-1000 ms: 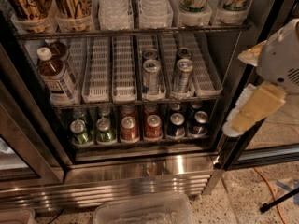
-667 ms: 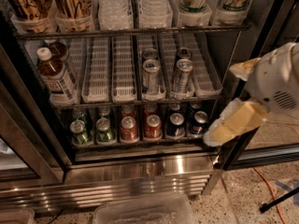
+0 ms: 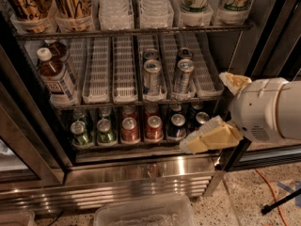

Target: Pick 7up can from top shelf of fridge

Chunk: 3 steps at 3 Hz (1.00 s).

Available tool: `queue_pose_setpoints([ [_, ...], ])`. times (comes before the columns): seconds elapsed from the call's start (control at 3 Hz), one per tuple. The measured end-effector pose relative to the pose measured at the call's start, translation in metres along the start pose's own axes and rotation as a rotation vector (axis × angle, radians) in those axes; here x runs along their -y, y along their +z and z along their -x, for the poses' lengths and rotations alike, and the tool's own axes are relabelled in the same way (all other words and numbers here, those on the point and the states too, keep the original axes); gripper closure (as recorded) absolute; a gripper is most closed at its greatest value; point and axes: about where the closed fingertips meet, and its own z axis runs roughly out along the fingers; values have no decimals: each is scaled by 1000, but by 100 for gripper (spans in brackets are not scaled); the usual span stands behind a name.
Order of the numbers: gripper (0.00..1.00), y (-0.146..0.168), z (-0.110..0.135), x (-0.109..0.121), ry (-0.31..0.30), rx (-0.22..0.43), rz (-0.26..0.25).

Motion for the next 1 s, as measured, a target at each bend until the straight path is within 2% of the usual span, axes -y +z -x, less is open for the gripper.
queue_pose_setpoints([
  [0.33,0,-1,19,13,-24,70,-57],
  [0.67,0,2,18,10,1,79,-87],
  [1.0,0,15,11,10,36,118,-155],
])
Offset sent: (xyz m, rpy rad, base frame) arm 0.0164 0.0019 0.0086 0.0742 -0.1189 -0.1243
